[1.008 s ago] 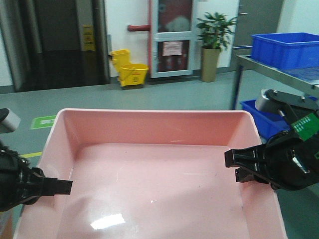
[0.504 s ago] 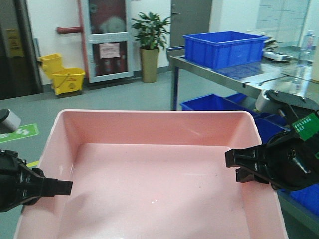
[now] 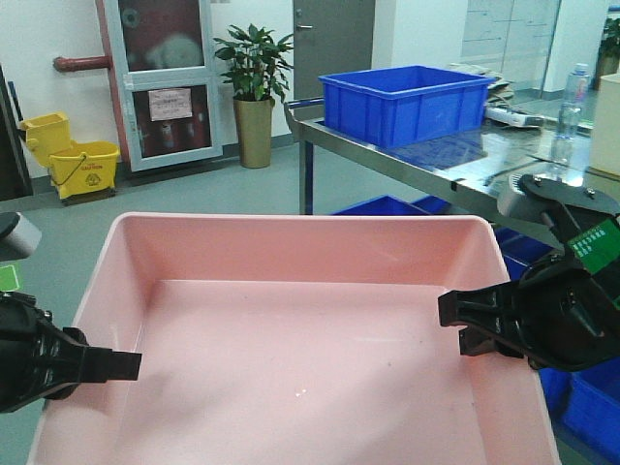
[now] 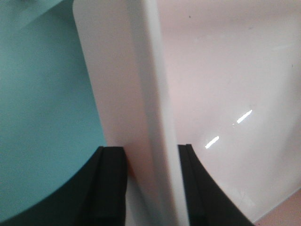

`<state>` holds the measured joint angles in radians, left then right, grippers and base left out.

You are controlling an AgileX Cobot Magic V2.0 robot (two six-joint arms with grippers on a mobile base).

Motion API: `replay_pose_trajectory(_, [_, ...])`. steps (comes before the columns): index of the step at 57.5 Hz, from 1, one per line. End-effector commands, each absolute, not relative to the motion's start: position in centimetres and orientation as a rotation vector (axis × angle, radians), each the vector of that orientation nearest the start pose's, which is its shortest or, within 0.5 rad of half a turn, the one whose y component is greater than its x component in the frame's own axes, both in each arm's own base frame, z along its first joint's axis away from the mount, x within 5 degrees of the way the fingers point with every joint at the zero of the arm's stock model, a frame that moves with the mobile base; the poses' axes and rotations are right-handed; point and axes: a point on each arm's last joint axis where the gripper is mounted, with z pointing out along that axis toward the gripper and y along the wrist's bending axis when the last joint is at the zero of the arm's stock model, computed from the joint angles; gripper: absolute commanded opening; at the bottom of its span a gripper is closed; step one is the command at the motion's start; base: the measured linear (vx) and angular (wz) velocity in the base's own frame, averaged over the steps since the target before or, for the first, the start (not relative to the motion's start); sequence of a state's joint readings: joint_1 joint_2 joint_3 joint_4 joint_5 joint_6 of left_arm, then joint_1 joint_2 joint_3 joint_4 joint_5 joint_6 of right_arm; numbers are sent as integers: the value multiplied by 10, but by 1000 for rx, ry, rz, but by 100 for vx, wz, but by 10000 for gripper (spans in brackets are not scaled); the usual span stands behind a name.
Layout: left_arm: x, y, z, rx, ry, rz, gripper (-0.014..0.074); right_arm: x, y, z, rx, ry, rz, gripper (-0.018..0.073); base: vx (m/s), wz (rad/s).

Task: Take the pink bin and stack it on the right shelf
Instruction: 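Carry the pink bin with both grippers while the base turns away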

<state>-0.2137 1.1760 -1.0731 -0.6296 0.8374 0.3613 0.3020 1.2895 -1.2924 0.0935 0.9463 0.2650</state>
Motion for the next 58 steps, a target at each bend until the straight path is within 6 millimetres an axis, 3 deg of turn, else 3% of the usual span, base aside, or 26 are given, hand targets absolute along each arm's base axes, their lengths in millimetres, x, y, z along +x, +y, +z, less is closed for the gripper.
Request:
replay_pose_trajectory(1, [217,-94,381,377,2203,-750,-5,251,86,409,7,2276,448,-9,41,13])
replay_pose_trajectory(36, [217,-94,381,377,2203,-750,-5,251,86,409,7,2276,448,-9,44,21])
replay_pose_trajectory(58, [217,-94,381,376,2202,-750,-5,251,86,409,6,2276,447,-9,43,-35])
